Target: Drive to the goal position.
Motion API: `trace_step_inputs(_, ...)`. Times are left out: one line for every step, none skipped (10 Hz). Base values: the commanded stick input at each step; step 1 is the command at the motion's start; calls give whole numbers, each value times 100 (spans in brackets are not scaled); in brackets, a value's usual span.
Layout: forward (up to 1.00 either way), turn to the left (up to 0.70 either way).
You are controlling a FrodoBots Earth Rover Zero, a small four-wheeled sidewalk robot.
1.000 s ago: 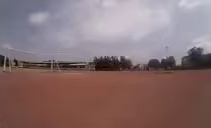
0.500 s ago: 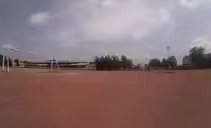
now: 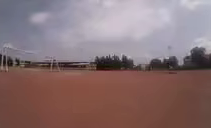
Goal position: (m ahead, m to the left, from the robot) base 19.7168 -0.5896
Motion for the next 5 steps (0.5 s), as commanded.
trace_step_inputs(70, 0)
trace_step_inputs(70, 0)
trace_step_inputs(70, 0)
trace_step_inputs(70, 0)
trace_step_inputs(70, 0)
